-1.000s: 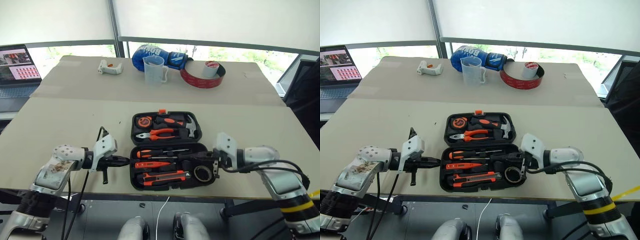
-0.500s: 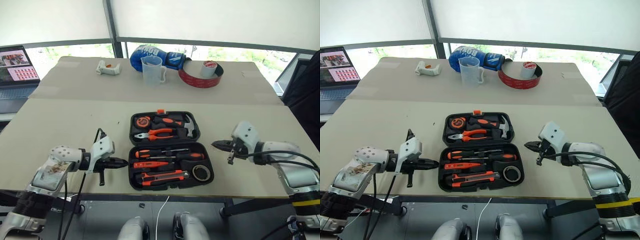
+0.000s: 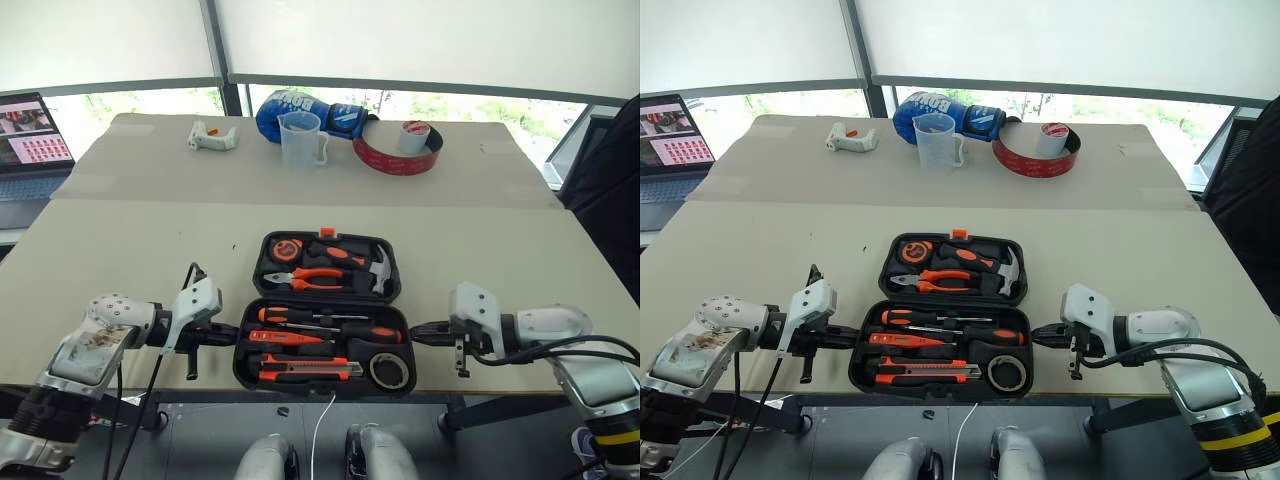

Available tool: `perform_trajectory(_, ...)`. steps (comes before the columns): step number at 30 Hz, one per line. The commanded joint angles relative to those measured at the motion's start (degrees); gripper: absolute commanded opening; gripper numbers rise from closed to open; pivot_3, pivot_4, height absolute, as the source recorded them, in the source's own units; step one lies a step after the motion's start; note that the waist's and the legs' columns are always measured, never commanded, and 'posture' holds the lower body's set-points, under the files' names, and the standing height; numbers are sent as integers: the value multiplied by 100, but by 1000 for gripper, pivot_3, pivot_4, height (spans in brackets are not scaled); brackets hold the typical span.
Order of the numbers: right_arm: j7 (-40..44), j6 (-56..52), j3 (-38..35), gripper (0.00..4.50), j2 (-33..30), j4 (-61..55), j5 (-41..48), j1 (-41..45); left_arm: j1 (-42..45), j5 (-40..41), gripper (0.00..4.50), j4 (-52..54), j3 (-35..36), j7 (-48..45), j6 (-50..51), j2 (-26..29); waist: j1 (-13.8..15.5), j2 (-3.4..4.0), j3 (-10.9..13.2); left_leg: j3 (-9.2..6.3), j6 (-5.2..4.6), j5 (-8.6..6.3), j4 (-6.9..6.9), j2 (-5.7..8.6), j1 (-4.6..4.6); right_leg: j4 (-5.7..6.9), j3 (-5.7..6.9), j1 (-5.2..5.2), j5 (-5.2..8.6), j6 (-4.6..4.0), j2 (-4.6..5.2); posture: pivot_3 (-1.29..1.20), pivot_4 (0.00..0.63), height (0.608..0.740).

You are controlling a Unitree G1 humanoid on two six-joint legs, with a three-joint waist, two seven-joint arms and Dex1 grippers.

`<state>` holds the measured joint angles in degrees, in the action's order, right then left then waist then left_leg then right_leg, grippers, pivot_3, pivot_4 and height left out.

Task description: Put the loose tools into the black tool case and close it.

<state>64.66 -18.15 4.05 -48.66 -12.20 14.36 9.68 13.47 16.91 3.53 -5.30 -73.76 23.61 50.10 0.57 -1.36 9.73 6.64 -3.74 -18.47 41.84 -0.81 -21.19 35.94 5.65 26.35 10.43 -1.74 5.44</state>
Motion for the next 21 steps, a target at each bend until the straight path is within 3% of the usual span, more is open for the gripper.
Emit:
perform_trajectory(1, -392, 185, -50, 0, 28, -62, -316, 101, 12, -59, 50, 120, -25, -41, -248, 45, 12, 1, 0, -1, 1, 0, 0, 0, 0, 2, 0, 0, 0, 0, 0, 0, 150, 714)
perform_trajectory(6, -437, -216, -478, 0, -389, -52, -286, -165, 215, -472, 50, -717, 107, 125, -576, 352, 34, 2, 0, -4, 6, 2, -1, -1, 3, 9, 1, 2, 0, -2, 3, 0, 150, 714)
perform_trajectory(7, -395, -376, -630, 620, -496, -79, -174, -219, 413, -492, 571, -1043, 185, 258, -498, 371, 39, 3, -1, -6, 7, 3, -1, -1, 3, 10, 2, 1, 1, -3, 3, 0, 150, 714)
perform_trajectory(8, -375, -482, -729, 820, -565, -93, -102, -246, 562, -507, 754, -1277, 231, 352, -448, 377, 47, 5, -1, -6, 7, 3, -1, -1, 3, 10, 2, 1, 1, -4, 3, 0, 150, 714)
perform_trajectory(10, -572, -996, -873, 1595, -552, -29, 46, -14, 1162, -393, 1561, -1856, 401, 744, 99, 173, 46, 4, -1, -6, 7, 4, 0, -2, 4, 12, 2, 1, 0, -3, 2, 0, 150, 714)
perform_trajectory(17, -1191, -2806, -562, 3919, 307, 776, 500, 1773, 2928, 319, 4132, -2743, 819, 1638, 2442, -929, 3, -8, 3, -2, -4, 12, 4, 2, -5, 10, 1, -1, -14, 7, -11, 0, 150, 714)
perform_trajectory(19, -1307, -3189, -344, 4451, 581, 1187, 458, 2290, 3248, 268, 4500, -3045, 807, 1894, 2665, -1208, 1, -8, 3, 1, -6, 13, 8, 6, -9, 9, 2, -1, -16, 5, -15, 0, 150, 714)
perform_trajectory(21, -1431, -3358, -221, 4451, 786, 1515, 410, 2640, 3358, 217, 4500, -3112, 716, 1918, 2648, -1338, -17, -8, 3, 1, -7, 13, 8, 8, -10, 8, 3, -1, -33, -23, -15, 0, 150, 714)
